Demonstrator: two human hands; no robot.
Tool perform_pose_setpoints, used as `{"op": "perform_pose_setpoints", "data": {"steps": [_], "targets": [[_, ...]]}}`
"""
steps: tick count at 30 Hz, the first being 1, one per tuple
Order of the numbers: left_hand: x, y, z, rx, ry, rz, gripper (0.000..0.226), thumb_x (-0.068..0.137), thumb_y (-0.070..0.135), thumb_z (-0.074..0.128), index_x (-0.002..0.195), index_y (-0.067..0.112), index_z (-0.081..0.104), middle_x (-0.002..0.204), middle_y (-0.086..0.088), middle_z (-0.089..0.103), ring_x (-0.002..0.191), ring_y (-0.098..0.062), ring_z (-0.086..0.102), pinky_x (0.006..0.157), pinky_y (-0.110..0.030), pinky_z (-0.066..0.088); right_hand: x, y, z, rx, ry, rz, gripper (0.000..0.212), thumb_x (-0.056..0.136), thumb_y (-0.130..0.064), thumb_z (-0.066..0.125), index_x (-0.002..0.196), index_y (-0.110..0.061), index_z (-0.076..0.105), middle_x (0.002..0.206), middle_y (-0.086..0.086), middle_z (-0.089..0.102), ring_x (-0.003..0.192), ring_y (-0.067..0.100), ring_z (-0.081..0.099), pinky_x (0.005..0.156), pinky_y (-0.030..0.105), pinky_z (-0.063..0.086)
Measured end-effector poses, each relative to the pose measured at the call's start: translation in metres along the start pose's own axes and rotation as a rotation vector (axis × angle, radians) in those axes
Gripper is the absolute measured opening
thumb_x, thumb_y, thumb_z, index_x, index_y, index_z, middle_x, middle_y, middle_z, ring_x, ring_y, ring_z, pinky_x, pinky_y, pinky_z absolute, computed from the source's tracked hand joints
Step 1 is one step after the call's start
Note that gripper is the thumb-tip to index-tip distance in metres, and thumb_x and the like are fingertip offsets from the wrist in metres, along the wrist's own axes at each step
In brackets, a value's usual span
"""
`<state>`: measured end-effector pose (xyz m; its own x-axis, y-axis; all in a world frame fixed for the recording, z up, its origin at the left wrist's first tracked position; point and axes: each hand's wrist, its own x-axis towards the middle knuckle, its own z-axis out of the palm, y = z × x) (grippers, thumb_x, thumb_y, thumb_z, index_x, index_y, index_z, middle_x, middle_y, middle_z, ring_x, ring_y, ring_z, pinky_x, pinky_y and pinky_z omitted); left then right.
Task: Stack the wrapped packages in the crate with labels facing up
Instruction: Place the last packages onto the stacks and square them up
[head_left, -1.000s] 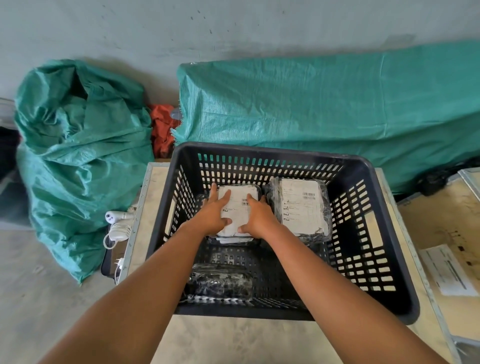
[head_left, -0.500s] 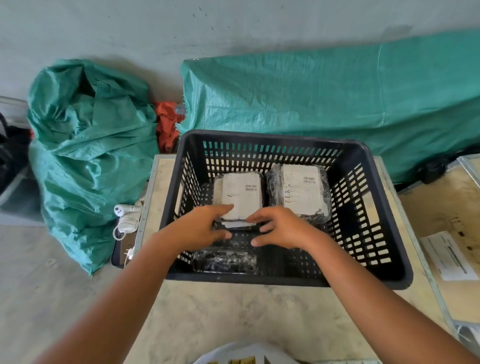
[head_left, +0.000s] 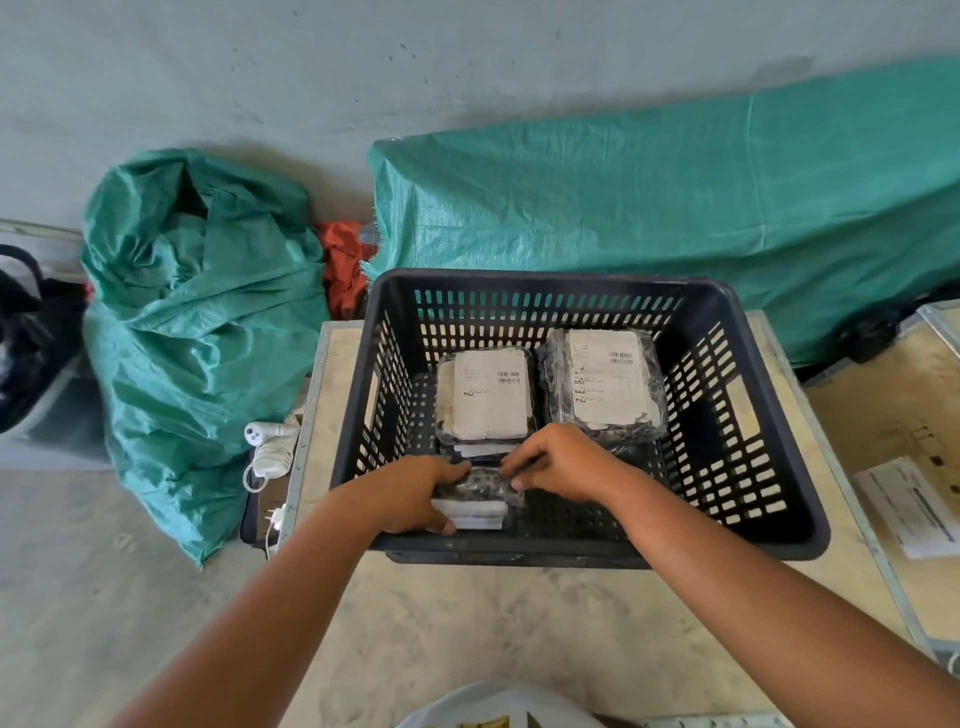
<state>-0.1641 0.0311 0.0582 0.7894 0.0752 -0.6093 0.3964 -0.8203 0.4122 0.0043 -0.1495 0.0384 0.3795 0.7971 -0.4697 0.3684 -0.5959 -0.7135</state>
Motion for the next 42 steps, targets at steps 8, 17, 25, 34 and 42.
{"op": "perform_pose_setpoints", "data": {"steps": [8,17,25,34,42], "targets": [[0.026,0.008,-0.008,0.134,0.111,0.041,0.088,0.079,0.006,0.078,0.153,0.034,0.039,0.146,-0.003,0.056,0.125,-0.022,0.057,0.105,-0.039,0.047,0.007,0.005,0.004,-0.016,0.022,0.000,0.046,0.075,-0.018,0.091,0.114,-0.040,0.078,0.130,-0.009,0.071,0.116,0.012,0.063,0.097,0.023,0.046],[0.001,0.010,-0.045,-0.212,0.270,0.321,0.060,0.084,0.010,0.077,0.139,0.029,0.062,0.119,0.005,0.069,0.109,-0.011,0.063,0.099,-0.039,0.050,-0.017,0.009,-0.018,0.391,0.188,-0.133,0.041,0.085,-0.010,0.083,0.103,-0.046,0.080,0.147,-0.003,0.059,0.137,0.012,0.052,0.118,0.045,0.039],[-0.058,0.029,-0.131,-0.511,0.319,0.427,0.052,0.083,0.017,0.081,0.127,0.040,0.068,0.124,0.017,0.070,0.113,-0.008,0.068,0.095,-0.020,0.052,-0.045,-0.045,-0.051,0.474,0.287,-0.416,0.047,0.073,-0.043,0.087,0.118,-0.048,0.075,0.152,-0.011,0.053,0.148,0.001,0.035,0.113,0.050,0.044],[-0.068,0.033,-0.150,-0.799,0.486,0.537,0.028,0.085,0.014,0.074,0.109,0.026,0.080,0.124,-0.001,0.072,0.113,-0.021,0.069,0.082,-0.031,0.061,-0.060,-0.070,-0.077,0.504,0.368,-0.519,0.042,0.078,-0.032,0.082,0.117,-0.046,0.076,0.132,-0.016,0.067,0.137,0.016,0.053,0.112,0.041,0.047],[-0.050,0.030,-0.118,-0.664,0.469,0.520,0.097,0.082,0.039,0.081,0.156,0.051,0.019,0.155,0.025,0.039,0.137,-0.009,0.048,0.111,-0.032,0.042,-0.051,-0.067,-0.095,0.741,0.414,-0.469,0.051,0.077,-0.023,0.082,0.123,-0.042,0.074,0.141,-0.009,0.065,0.139,0.012,0.052,0.116,0.043,0.042]]}}
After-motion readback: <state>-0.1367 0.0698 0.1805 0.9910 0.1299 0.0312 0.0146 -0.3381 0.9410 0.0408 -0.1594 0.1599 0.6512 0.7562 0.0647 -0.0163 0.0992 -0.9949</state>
